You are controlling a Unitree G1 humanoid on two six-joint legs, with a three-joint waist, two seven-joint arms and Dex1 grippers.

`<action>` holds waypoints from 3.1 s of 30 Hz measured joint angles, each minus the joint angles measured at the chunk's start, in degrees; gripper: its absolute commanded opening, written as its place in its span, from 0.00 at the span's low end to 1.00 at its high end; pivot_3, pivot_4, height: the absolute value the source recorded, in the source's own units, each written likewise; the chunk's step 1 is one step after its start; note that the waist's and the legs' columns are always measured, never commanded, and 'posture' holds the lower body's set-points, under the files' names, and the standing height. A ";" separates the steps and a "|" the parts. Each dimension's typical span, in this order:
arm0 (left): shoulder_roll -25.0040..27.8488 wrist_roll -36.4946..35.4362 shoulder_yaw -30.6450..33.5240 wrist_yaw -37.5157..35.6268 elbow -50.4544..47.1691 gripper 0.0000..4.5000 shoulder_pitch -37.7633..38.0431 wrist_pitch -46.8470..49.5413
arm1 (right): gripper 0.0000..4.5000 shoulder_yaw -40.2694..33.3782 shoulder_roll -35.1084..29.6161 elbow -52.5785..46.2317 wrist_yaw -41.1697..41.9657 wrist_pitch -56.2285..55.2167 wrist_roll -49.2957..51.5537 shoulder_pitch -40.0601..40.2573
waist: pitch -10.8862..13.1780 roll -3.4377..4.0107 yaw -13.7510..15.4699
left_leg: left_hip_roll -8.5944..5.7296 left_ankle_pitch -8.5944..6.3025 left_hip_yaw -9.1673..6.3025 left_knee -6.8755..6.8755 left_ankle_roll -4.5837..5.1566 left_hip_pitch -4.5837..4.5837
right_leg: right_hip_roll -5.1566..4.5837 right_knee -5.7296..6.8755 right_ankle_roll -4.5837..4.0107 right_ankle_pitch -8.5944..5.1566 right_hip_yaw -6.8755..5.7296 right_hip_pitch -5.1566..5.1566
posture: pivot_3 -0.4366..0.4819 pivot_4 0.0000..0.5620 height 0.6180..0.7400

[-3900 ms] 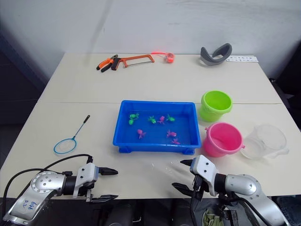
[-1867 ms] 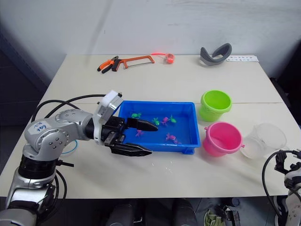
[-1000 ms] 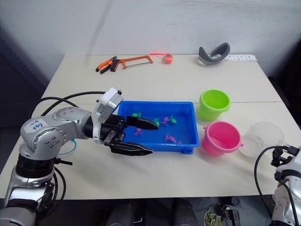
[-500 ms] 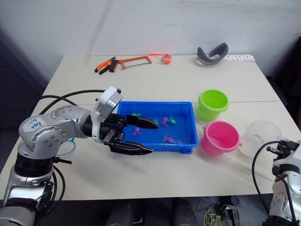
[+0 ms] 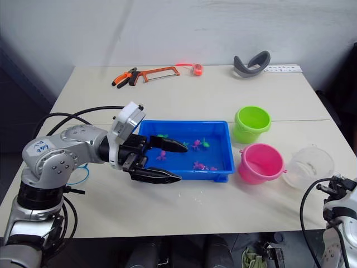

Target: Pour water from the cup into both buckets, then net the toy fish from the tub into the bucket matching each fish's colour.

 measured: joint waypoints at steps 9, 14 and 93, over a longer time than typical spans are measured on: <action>-0.85 0.67 -0.57 -0.52 1.53 1.00 -0.02 -1.14 | 0.02 -1.66 0.61 -2.83 -2.97 5.15 3.55 0.21 | 0.00 0.00 0.04 | 0.00 0.00 0.00 -0.02 0.00 0.01 | 0.00 0.02 -0.05 -0.03 -0.01 -0.02 | 0.48 0.27 1.00; -0.85 0.85 -0.63 -0.67 1.55 1.00 -0.04 -1.49 | 0.02 -3.38 0.61 -3.06 -4.79 7.91 6.27 -0.36 | 0.00 0.00 0.09 | -0.01 -0.01 0.00 -0.05 0.01 0.00 | -0.02 0.00 -0.05 -0.04 0.00 -0.02 | 0.48 0.27 1.00; -5.60 11.63 -5.04 -2.98 8.43 1.00 0.73 -12.09 | 0.02 7.65 -18.97 -26.75 6.19 5.77 -18.41 0.49 | 0.07 0.19 0.28 | -0.06 0.01 0.10 -0.19 0.03 -0.01 | 0.00 -0.05 0.02 -0.08 0.01 -0.11 | 0.48 0.27 1.00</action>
